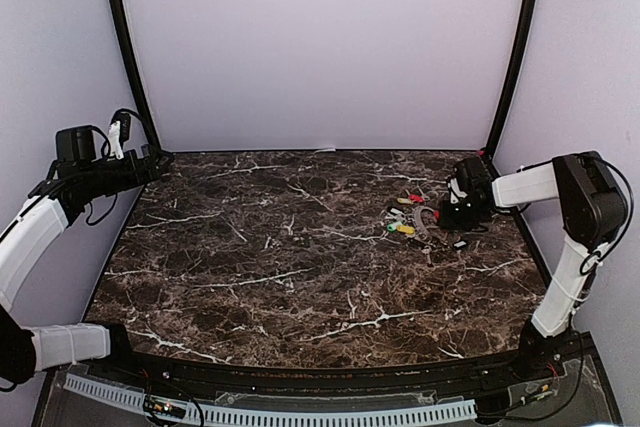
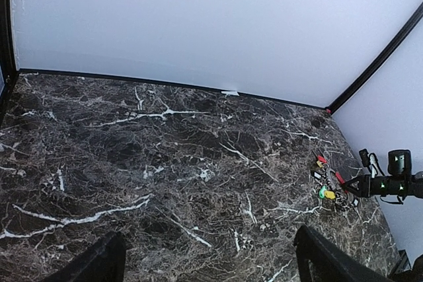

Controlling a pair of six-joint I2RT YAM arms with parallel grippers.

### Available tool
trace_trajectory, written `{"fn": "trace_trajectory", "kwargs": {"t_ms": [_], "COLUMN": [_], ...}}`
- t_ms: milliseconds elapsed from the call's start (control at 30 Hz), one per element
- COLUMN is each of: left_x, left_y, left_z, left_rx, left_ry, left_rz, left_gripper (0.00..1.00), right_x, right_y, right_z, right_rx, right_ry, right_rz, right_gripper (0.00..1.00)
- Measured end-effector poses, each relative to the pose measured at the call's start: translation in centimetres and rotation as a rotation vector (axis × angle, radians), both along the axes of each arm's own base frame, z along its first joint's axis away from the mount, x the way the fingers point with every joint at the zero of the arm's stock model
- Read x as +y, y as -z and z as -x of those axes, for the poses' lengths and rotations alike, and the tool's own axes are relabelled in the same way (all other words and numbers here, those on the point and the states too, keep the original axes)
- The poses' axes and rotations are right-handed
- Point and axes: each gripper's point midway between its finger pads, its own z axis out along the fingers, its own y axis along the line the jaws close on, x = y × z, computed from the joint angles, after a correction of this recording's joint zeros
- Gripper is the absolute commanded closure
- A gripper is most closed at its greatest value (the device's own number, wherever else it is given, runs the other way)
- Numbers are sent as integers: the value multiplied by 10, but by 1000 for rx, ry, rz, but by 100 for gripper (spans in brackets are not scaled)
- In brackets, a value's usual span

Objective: Remove the keys from the keyring

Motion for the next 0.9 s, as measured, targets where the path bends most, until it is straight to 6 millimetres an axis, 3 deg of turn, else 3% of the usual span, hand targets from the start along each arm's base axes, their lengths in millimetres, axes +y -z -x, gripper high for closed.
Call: {"fn": "trace_trajectory", "kwargs": {"t_ms": [133, 333, 533, 733, 900], "left_x": [1, 2, 2, 2, 3], "left_y": [0, 0, 0, 1, 9], "left_z": [0, 0, -1, -1, 0], "left_rx": [0, 0, 0, 3, 20], "left_ry": [-4, -6, -8, -9, -14], "left_rz": [-1, -1, -2, -2, -2], "left_gripper": [8, 8, 8, 9, 11], "right_x": [-7, -10, 0, 32, 86], "right_y": [2, 3, 2, 2, 2], "right_z": [-3, -10, -9, 6, 38], "right_rx": [0, -3, -14, -36, -49], "right_ry": [11, 4, -47, -143, -286], "right_rz": [63, 104, 131, 154, 159], "right_gripper": [65, 77, 92, 93, 95]}}
